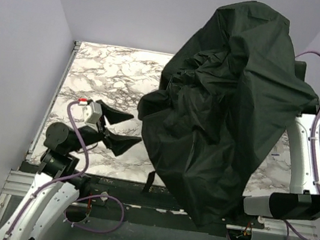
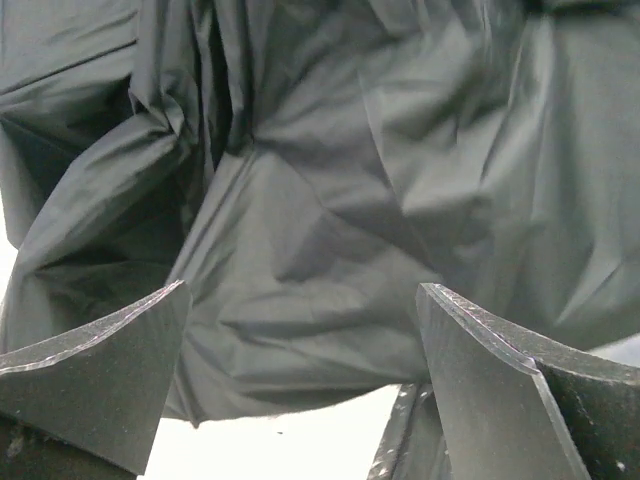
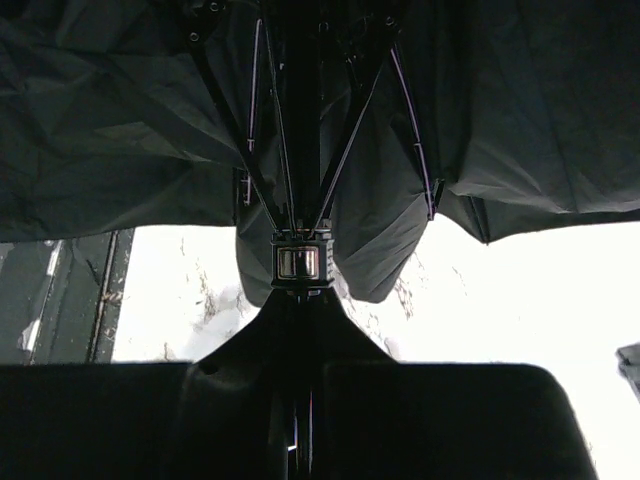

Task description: Put away the umbrella

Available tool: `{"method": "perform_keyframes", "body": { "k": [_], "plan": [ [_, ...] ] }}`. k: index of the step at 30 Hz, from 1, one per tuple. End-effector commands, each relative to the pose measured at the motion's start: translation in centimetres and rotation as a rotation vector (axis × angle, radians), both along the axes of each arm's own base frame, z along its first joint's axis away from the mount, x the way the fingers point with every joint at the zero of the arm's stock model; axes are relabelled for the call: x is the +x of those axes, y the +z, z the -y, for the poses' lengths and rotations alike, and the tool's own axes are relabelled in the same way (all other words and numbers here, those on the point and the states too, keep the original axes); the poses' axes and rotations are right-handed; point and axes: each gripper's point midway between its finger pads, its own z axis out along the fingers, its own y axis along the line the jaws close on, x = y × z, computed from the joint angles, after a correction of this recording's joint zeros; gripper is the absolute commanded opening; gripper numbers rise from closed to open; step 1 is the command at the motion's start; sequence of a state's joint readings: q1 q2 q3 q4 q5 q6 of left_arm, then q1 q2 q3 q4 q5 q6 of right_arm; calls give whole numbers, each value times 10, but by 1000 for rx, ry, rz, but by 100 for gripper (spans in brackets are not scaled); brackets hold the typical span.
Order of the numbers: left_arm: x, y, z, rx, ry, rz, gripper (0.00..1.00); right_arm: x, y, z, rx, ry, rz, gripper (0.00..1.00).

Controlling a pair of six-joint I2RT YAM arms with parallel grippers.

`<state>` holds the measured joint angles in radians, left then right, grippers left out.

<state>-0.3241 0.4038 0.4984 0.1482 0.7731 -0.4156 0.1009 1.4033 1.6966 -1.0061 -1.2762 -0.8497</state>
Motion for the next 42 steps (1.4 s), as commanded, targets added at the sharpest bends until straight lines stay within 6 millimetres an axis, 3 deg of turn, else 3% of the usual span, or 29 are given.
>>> {"method": "perform_keyframes", "body": {
  "k": [1,5,8,14,20,23,29,35,42],
  "plan": [
    [-6,38,-7,-121,27,-124,98,-17,-1,-8,96,148,141,0],
    [-3,71,-7,-182,25,-20,98,-21,-25,-10,117,180,142,0],
    [0,82,-1,-217,-25,131,98,-24,-31,-13,114,190,129,0],
    [26,78,20,-135,-75,268,99,-38,-39,-26,98,234,107,0],
    [28,63,33,-11,-146,518,98,-49,-41,-30,121,261,64,0],
    [36,53,36,20,-136,526,98,-55,-33,-32,161,286,19,0],
    [32,47,51,11,-205,572,99,-56,-25,-35,181,308,-43,0],
    [55,62,66,-30,-146,554,99,-65,-33,-43,188,349,-103,0],
    [41,90,85,-195,-255,553,95,-67,-46,-45,178,346,-136,0]
  ]
}}
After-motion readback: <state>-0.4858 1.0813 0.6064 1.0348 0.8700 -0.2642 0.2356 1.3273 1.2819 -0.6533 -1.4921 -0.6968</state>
